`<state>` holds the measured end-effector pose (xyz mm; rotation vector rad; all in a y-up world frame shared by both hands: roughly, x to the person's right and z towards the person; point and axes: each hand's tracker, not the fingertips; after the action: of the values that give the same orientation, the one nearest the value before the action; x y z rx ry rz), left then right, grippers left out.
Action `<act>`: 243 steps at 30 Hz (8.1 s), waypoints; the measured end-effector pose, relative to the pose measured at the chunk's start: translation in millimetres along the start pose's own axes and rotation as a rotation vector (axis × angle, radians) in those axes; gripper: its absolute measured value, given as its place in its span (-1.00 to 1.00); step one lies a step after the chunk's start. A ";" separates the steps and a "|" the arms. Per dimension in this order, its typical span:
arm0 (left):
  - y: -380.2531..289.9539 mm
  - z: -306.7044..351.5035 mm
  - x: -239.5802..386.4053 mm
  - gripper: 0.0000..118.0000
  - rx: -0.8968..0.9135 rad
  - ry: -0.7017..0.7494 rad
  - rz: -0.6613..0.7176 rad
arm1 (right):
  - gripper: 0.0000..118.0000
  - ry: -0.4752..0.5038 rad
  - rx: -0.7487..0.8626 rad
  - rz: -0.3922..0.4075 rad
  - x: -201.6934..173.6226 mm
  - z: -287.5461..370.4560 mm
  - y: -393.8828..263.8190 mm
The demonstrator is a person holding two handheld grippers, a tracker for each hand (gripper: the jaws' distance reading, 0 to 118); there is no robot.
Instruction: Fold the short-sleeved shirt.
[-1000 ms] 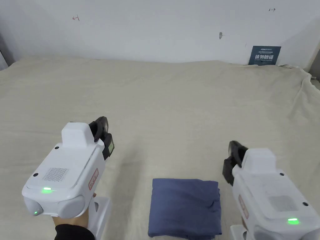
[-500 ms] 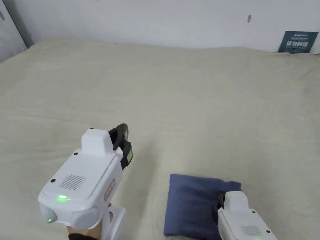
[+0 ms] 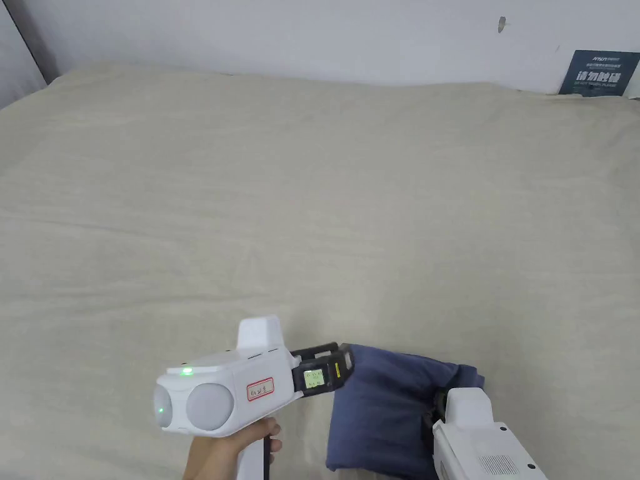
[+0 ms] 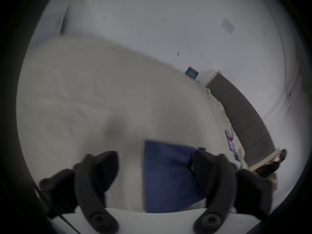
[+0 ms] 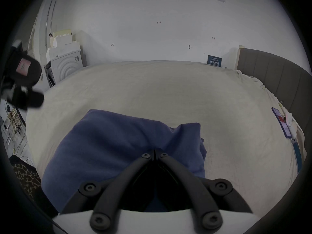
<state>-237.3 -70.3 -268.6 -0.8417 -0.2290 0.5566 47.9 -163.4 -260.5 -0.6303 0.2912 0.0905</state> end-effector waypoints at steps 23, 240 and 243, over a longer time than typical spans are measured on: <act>2.5 -92.8 -44.0 -0.63 -0.400 -0.223 0.069 | -1.00 0.041 -0.022 -0.027 5.9 2.3 3.9; 31.5 121.7 113.4 1.00 0.945 0.347 -0.587 | 1.00 -0.197 0.627 -0.041 64.6 217.6 180.8; 31.4 121.6 112.5 1.00 0.949 0.346 -0.584 | 1.00 -0.197 0.627 -0.040 66.8 215.4 180.0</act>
<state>-204.3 86.4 -215.7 0.0808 0.1178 -0.0691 132.7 109.0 -216.8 -0.0032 0.1031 0.0191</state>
